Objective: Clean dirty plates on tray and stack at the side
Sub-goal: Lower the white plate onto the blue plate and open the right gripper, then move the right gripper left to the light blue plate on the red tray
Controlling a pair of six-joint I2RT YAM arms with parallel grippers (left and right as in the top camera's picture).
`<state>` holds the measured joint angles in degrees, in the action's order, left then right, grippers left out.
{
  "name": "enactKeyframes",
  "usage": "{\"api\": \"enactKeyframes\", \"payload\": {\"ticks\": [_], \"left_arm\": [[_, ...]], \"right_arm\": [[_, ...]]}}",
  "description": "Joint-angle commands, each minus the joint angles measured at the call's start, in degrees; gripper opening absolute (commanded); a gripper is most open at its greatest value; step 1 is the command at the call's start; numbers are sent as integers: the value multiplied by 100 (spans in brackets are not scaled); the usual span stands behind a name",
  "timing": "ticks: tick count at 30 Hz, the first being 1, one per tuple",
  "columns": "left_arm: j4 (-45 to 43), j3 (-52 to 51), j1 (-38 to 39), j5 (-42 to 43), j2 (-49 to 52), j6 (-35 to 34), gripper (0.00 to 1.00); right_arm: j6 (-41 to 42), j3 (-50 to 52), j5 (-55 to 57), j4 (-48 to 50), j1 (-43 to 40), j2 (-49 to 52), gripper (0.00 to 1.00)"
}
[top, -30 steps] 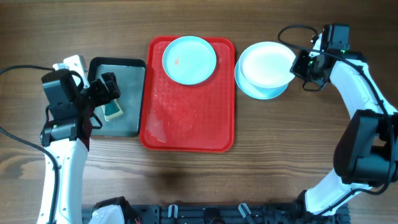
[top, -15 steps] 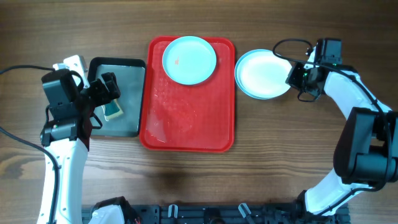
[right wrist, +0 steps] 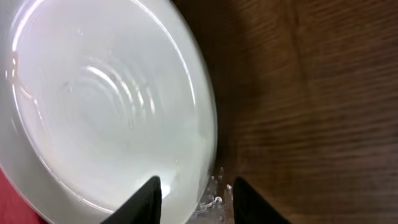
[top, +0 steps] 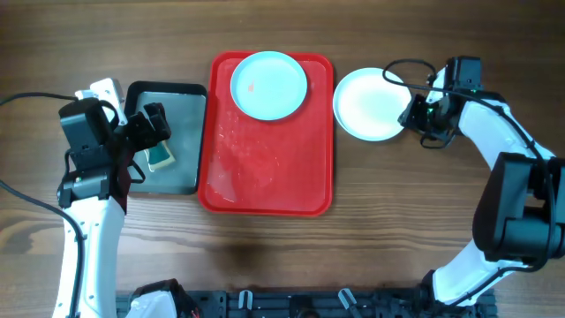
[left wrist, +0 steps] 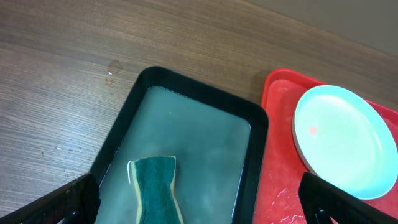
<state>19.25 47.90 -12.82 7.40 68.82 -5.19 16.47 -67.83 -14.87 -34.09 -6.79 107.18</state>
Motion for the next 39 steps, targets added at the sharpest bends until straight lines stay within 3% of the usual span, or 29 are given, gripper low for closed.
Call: {"api": "enactKeyframes", "payload": {"ticks": [1, 7, 13, 19, 39], "left_arm": [[-15, 26, -17, 70, 22, 7, 100], [-15, 26, -17, 70, 22, 7, 100], [-15, 26, -17, 70, 22, 7, 100], [-15, 26, -17, 70, 22, 7, 100], [-15, 26, -15, 70, 22, 7, 100]], "right_arm": [[-457, -918, -330, -704, 107, -59, 38], [-577, -2223, -315, -1366, 953, -57, 38], [-273, -2256, 229, -581, 2000, 31, 39], [-275, -2166, 789, 203, 2730, 529, 46], [-271, -2166, 741, 1816, 2885, 1917, 46]]}}
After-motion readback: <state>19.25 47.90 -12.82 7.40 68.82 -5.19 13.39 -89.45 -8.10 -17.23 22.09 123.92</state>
